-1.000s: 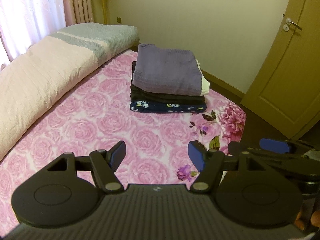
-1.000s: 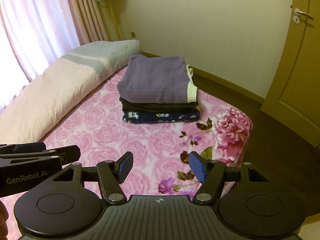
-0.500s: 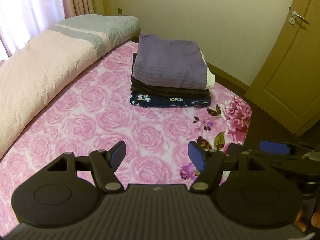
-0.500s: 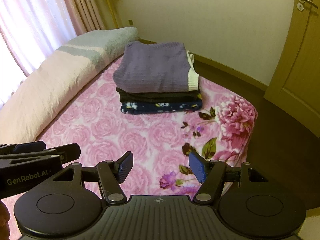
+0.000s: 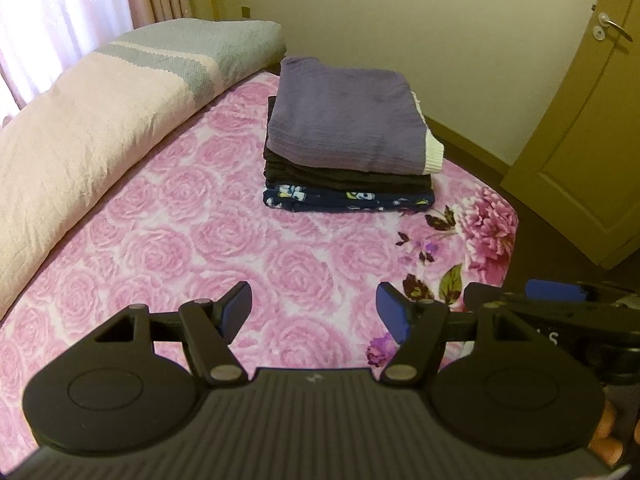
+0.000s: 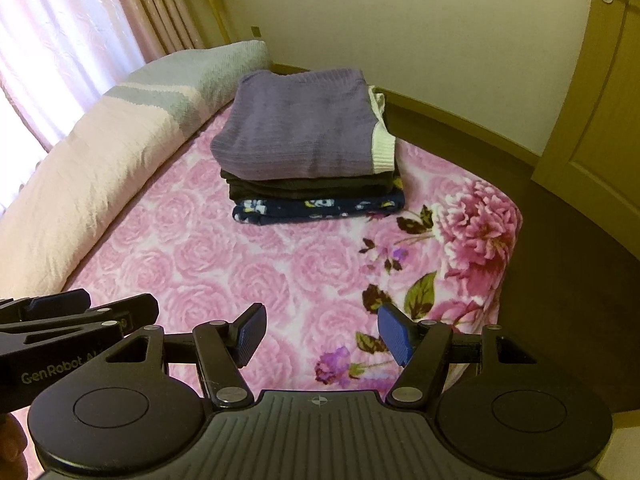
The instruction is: Fold clothes
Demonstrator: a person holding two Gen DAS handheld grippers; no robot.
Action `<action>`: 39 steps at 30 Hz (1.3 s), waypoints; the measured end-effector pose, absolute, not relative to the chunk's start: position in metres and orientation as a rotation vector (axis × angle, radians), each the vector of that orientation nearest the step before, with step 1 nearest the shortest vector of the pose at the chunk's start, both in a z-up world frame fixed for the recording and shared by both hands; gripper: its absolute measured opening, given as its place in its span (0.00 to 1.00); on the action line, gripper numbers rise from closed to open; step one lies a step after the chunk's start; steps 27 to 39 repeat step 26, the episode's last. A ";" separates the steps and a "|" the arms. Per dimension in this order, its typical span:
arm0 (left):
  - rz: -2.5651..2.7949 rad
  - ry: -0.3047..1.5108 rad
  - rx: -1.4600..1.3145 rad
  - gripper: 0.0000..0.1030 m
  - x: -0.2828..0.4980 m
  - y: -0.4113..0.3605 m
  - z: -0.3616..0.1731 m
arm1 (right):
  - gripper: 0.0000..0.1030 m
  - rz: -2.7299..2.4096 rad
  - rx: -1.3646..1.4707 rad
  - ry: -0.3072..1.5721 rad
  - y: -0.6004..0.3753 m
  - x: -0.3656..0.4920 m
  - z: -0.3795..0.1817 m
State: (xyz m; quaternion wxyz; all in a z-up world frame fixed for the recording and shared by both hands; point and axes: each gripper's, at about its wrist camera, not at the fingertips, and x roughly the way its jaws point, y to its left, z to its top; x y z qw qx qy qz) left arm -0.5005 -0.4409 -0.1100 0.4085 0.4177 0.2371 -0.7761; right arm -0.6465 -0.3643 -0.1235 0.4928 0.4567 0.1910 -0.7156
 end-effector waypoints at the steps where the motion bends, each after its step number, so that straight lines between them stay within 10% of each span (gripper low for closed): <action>1: -1.949 0.601 1.050 0.64 -0.502 -0.443 -0.111 | 0.63 -1.734 1.105 0.467 -0.366 -0.648 -0.124; 39: -1.830 0.620 0.964 0.64 -0.567 -0.474 -0.115 | 0.63 -1.598 1.092 0.605 -0.413 -0.716 -0.132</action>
